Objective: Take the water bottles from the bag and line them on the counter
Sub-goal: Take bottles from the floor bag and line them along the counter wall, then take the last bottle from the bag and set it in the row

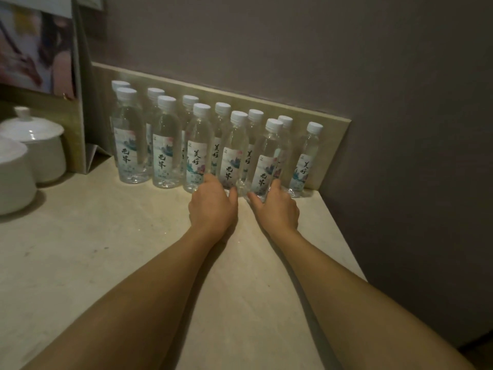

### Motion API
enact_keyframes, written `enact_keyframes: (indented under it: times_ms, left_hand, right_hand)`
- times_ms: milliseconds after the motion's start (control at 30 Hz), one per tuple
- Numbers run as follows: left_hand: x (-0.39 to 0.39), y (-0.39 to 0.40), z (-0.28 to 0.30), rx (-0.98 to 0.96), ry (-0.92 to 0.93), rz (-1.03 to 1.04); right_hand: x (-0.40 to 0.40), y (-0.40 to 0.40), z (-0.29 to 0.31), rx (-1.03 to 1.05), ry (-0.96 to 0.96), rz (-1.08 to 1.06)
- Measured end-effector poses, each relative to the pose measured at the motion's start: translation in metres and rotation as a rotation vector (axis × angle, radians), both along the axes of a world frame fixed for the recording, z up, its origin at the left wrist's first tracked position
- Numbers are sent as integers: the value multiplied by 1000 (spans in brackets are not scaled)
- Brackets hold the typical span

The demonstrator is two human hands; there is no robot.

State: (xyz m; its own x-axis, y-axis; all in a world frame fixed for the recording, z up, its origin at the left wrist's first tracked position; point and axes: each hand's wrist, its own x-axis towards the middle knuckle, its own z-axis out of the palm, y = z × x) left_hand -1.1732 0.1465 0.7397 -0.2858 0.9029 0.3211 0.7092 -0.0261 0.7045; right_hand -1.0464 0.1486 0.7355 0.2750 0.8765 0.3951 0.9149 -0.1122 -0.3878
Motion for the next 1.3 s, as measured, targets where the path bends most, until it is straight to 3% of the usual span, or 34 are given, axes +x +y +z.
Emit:
enact_keyframes:
  times_ms: [200,467,867,1300]
  left_hand:
    - [1,-13,6,19,-64,-36]
    - [46,-38,35,95,-15,-97]
    - [288,-125,86,204,-80,-378]
    - [536,-214,-5,-79,59,-739]
  right_hand:
    - [1,-3,4,-38,57,28]
    - [48,-31,36,4,385,254]
    - [285,-145,81,337,570,121]
    - [525,-279,-25,230,734,-236]
